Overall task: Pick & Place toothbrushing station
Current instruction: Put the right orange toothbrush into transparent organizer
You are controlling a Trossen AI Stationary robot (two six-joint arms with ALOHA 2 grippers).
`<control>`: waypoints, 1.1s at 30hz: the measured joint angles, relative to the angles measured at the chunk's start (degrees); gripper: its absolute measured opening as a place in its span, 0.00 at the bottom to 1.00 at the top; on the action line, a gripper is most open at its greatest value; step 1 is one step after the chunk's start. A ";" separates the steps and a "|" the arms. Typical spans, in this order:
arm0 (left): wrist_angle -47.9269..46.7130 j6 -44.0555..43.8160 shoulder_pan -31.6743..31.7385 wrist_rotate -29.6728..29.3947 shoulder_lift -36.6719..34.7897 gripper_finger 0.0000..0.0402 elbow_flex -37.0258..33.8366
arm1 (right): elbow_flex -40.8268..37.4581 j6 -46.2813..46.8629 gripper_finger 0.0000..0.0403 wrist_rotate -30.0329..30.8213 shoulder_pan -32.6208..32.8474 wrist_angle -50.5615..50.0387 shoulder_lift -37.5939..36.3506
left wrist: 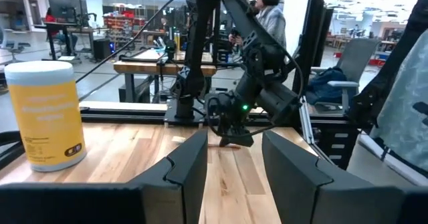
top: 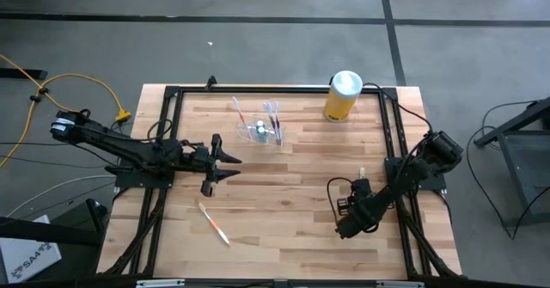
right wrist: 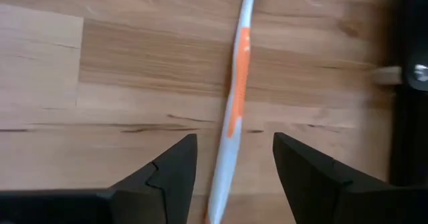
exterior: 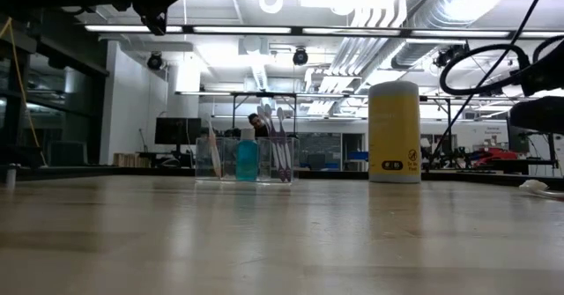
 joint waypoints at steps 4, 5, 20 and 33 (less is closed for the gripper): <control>-0.01 0.00 0.00 -0.06 0.00 0.35 0.00 | -2.75 -0.18 0.47 0.27 -0.75 3.96 -0.34; 0.01 0.00 0.00 -0.08 0.00 0.35 0.00 | -3.16 -0.36 0.47 0.25 -0.94 4.55 -0.49; -0.01 0.00 0.02 -0.17 0.00 0.35 0.00 | -4.93 -6.38 0.47 4.53 -7.16 2.66 -0.31; -0.50 -0.42 0.00 -0.13 0.00 0.35 0.00 | -6.91 -6.46 0.45 2.75 -8.57 7.09 -0.47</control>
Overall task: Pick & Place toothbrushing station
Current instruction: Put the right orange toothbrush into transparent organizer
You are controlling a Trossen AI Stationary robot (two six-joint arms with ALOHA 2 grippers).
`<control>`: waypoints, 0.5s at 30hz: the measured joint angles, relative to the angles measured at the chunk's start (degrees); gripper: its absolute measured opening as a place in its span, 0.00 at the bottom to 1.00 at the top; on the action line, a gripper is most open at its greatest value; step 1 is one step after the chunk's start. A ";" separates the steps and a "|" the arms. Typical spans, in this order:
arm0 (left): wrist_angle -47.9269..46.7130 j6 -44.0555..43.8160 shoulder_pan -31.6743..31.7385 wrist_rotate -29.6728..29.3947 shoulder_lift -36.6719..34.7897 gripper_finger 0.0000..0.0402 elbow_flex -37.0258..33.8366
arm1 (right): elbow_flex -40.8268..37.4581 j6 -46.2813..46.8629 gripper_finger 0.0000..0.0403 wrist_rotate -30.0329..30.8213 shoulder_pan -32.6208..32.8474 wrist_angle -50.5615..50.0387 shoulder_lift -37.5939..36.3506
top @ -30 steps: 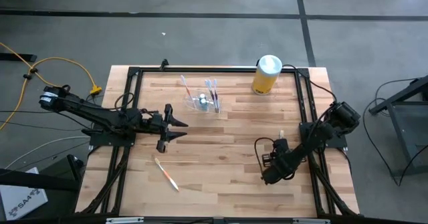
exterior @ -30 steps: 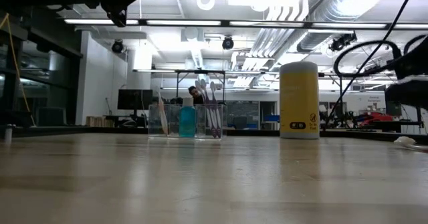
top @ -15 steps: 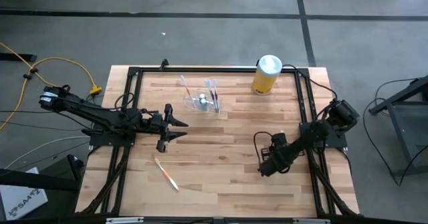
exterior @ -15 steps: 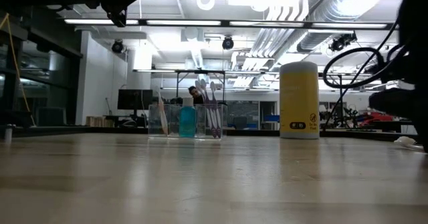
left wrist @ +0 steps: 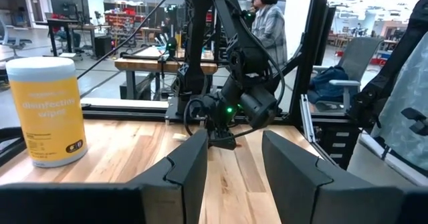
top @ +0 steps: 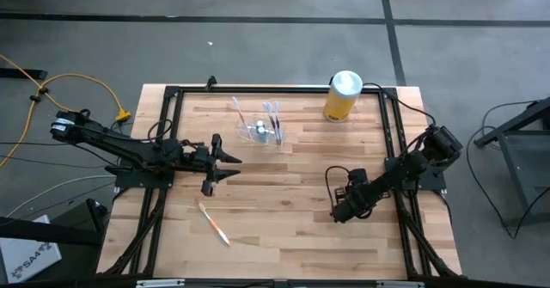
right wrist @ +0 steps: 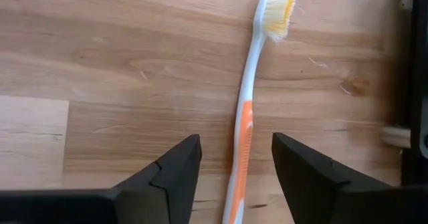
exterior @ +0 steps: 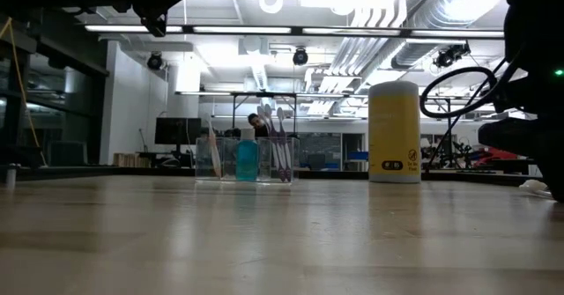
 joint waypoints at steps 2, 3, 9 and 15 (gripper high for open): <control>0.01 -0.43 0.00 0.02 0.00 0.35 0.00 | 0.00 0.18 0.43 -0.51 -0.01 0.31 0.01; -0.01 -0.43 0.00 0.04 0.00 0.35 0.00 | 0.00 0.51 0.41 -0.75 -0.03 0.49 0.01; -0.01 -0.47 0.00 0.20 0.00 0.35 0.00 | -0.03 2.21 0.27 -0.89 0.47 1.69 0.07; -0.01 -0.52 0.00 0.17 0.00 0.35 0.00 | -0.04 2.21 0.16 -1.05 0.42 2.60 0.07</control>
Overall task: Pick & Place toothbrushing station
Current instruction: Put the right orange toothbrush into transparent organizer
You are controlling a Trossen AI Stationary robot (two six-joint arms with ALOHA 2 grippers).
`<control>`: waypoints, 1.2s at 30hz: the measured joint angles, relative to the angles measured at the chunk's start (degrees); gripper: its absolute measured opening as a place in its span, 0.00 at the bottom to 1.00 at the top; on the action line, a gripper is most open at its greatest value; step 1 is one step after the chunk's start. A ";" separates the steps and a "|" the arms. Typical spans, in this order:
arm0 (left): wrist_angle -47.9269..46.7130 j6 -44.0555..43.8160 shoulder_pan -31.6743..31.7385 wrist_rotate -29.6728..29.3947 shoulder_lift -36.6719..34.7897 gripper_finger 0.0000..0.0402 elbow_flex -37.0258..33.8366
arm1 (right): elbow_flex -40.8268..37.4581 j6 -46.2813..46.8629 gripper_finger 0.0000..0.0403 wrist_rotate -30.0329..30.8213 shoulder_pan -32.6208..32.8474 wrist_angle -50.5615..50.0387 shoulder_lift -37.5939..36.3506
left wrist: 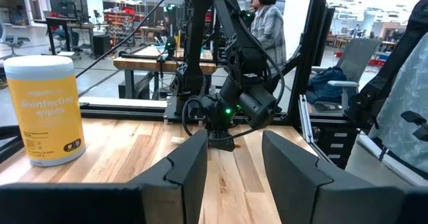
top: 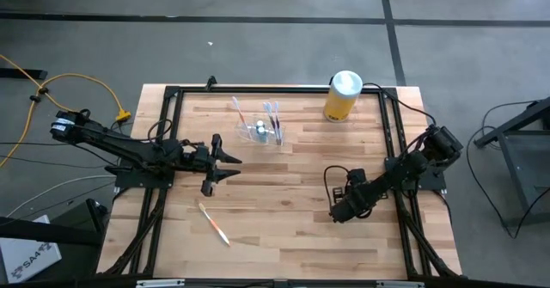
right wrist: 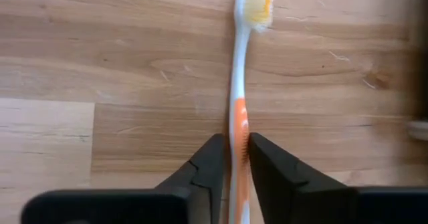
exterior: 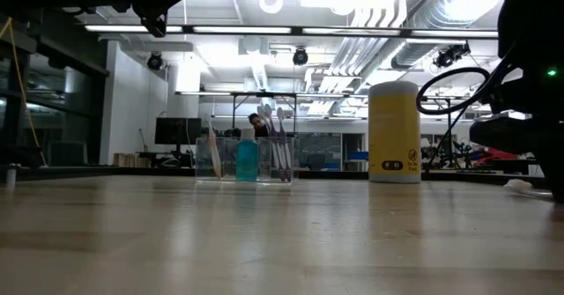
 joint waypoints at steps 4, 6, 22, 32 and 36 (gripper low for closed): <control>0.00 -0.06 0.00 0.00 0.00 0.35 0.00 | 0.00 -0.02 0.11 -0.04 0.00 0.26 0.00; 0.00 -0.15 0.00 0.00 0.00 0.35 0.00 | 0.01 -0.03 0.09 -0.18 0.00 0.32 0.00; -0.17 -0.13 0.00 -0.04 0.00 0.35 0.00 | 0.00 -2.25 0.03 1.11 0.15 0.03 0.09; -0.17 -0.13 0.00 -0.31 0.00 0.35 0.00 | 0.77 -6.74 0.02 4.01 1.16 -0.36 0.20; -0.19 -0.21 0.00 -0.31 0.00 0.35 0.00 | 2.63 -8.63 0.01 7.32 2.28 -1.13 0.39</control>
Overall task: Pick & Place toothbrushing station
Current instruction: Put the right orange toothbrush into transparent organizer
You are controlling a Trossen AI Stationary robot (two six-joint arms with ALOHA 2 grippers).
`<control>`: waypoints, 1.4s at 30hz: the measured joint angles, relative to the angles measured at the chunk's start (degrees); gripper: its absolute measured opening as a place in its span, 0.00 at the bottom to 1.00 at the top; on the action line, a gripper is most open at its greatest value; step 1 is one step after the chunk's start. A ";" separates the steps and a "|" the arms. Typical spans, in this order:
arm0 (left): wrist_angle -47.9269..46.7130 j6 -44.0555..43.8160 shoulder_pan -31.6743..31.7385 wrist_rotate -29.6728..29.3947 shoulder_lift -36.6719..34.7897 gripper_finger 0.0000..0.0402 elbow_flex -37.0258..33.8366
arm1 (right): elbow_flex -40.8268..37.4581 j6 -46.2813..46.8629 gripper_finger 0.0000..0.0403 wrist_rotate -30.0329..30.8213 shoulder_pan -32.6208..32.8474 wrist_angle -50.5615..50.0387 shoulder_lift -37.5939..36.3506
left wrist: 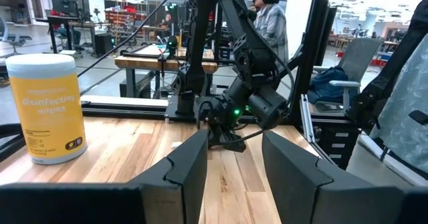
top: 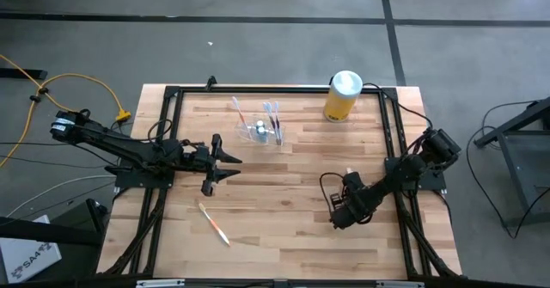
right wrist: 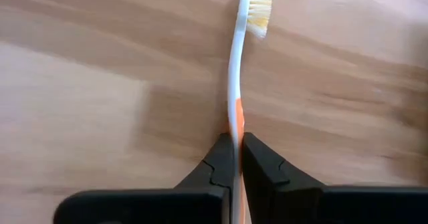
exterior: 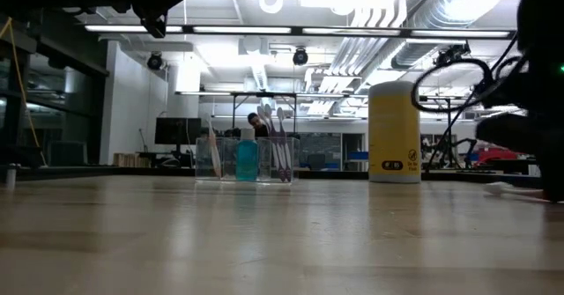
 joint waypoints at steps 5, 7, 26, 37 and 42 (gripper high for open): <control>-0.36 -0.19 0.00 0.27 0.00 0.35 0.00 | 2.65 -2.74 0.01 4.58 0.30 0.28 -0.02; -0.55 -0.12 0.00 1.42 0.02 0.35 0.00 | 4.23 -4.54 0.01 7.12 0.30 0.52 -0.07; -1.27 -1.76 0.00 5.97 0.02 0.35 0.00 | 23.02 -35.73 0.01 32.47 -0.04 10.63 -0.28; -1.18 -4.46 0.00 10.49 0.02 0.35 0.00 | 25.63 -81.01 0.01 30.17 -4.97 49.06 -0.31; 0.02 -4.48 0.00 10.51 0.76 0.35 0.00 | 25.62 -91.59 0.01 24.90 -7.40 57.45 -0.33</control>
